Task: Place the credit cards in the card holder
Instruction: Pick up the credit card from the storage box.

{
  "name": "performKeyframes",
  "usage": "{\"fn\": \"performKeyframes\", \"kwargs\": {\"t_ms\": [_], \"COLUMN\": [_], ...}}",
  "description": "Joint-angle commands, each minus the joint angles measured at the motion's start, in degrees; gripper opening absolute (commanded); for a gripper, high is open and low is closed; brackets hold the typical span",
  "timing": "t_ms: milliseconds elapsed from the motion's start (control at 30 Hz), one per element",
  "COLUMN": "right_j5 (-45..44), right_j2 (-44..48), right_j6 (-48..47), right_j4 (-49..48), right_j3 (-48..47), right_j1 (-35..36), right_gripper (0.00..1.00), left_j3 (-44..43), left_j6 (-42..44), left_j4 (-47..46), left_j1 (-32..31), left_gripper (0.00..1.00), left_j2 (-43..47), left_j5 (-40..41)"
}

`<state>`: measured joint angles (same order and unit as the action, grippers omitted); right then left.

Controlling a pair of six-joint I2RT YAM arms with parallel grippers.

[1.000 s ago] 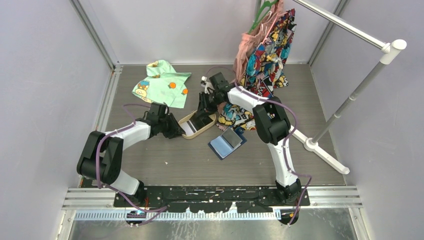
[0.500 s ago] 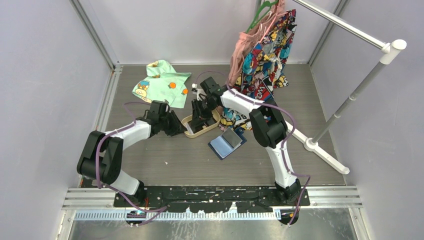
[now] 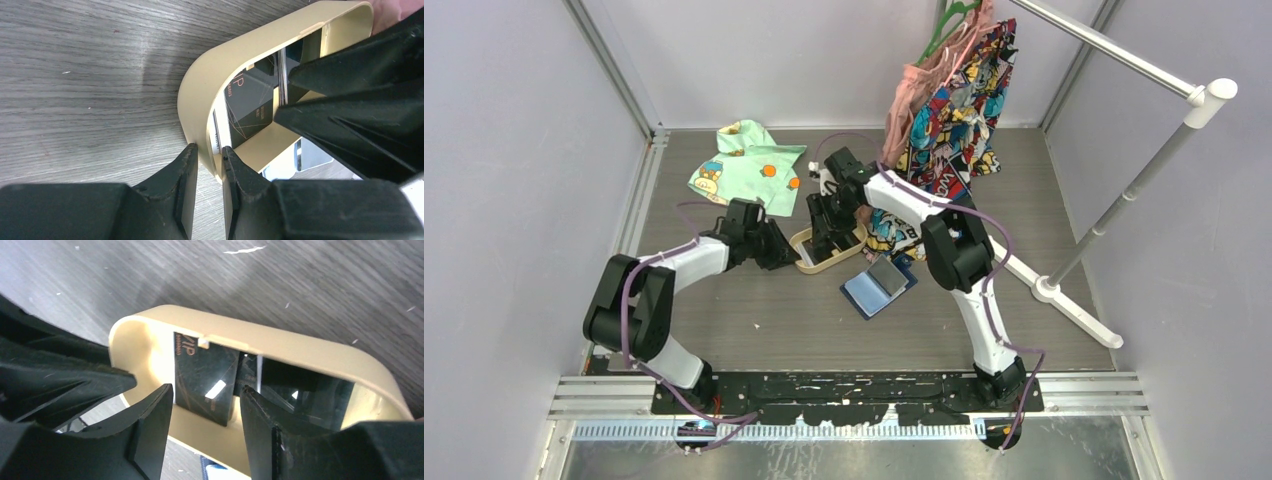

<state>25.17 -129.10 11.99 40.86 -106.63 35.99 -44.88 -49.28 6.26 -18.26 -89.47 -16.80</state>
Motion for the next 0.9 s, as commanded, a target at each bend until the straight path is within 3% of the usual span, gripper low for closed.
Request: {"fn": "performKeyframes", "kwargs": {"t_ms": [0, 167, 367, 633, 867], "right_j5": [-2.75, 1.76, 14.33, 25.51, 27.31], "right_j2": [-2.81, -4.27, -2.98, -0.14, 2.78], "right_j6": [-1.51, -0.39, 5.22, 15.17, 19.10], "right_j4": [1.44, 0.79, -4.94, -15.61, -21.28], "right_j3": [-3.32, -2.32, 2.41, 6.70, 11.27], "right_j1": [0.04, -0.17, -0.21, -2.20, -2.58], "right_gripper": [0.58, 0.58, 0.54, 0.44, 0.42], "left_j3": [-2.14, -2.64, -3.35, -3.63, -4.11], "left_j6": [0.50, 0.63, 0.85, 0.89, 1.02], "left_j4": [-2.26, -2.23, -2.13, -1.86, -1.45], "left_j1": [-0.22, -0.19, -0.20, -0.15, -0.20], "left_gripper": [0.26, 0.26, 0.26, 0.26, 0.26], "left_j2": [-0.56, -1.13, -1.88, -1.80, -2.11], "left_j5": [-1.51, -2.00, -2.49, -2.40, -2.45]}}
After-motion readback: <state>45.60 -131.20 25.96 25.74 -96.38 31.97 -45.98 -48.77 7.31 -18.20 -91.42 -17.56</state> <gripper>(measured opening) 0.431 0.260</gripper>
